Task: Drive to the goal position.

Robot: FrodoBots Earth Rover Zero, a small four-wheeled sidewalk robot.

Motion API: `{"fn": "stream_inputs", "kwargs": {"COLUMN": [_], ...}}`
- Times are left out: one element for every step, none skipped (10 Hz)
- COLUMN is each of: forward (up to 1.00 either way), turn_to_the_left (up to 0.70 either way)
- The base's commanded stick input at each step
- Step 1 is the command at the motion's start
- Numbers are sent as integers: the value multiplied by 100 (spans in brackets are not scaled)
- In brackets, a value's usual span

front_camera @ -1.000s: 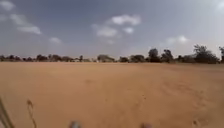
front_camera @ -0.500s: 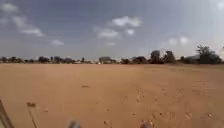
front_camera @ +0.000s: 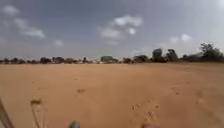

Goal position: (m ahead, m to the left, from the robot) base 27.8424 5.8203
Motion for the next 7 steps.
{"fn": "stream_inputs", "kwargs": {"forward": [100,100,100,100,100,100,100], "turn_to_the_left": [-27,-27,0,0,0,0,0]}}
